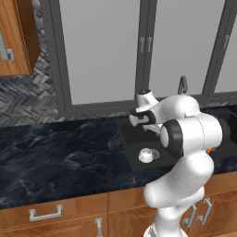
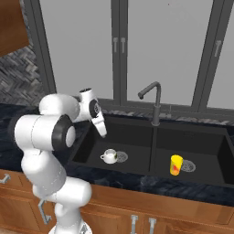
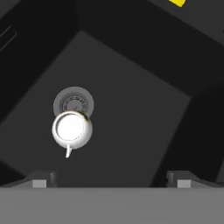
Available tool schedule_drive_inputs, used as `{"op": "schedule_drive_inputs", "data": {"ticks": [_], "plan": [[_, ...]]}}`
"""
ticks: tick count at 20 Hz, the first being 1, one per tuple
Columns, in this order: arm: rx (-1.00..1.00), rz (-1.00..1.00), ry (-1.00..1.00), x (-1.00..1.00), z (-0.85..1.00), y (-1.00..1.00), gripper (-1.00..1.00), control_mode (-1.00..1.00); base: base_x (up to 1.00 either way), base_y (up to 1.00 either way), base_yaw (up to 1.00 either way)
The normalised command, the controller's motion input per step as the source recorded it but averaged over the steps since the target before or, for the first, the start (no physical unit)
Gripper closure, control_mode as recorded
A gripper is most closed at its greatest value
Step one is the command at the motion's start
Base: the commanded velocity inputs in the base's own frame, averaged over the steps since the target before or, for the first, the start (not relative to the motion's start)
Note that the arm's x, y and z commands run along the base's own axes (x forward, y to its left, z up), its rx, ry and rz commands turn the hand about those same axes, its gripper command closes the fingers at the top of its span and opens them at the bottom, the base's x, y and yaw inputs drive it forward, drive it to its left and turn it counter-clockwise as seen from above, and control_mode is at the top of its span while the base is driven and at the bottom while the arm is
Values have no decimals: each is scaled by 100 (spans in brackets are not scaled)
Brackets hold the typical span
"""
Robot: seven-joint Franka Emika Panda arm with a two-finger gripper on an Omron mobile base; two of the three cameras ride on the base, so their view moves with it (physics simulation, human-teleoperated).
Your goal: Move any existing items from the left basin to the right basin for drying. Then move the mug from the counter to the left basin of the sink for washing.
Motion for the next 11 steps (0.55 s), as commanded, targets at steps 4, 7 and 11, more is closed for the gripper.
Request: {"op": "schedule_drive_inputs", "data": {"ticks": [4,7,11], "plan": [[-7,0,0,-36,55,11,-100,-100,0,0,0],[-6,0,0,-41,53,15,-100,-100,0,0,0],[-6,0,0,-45,49,18,-100,-100,0,0,0]]}}
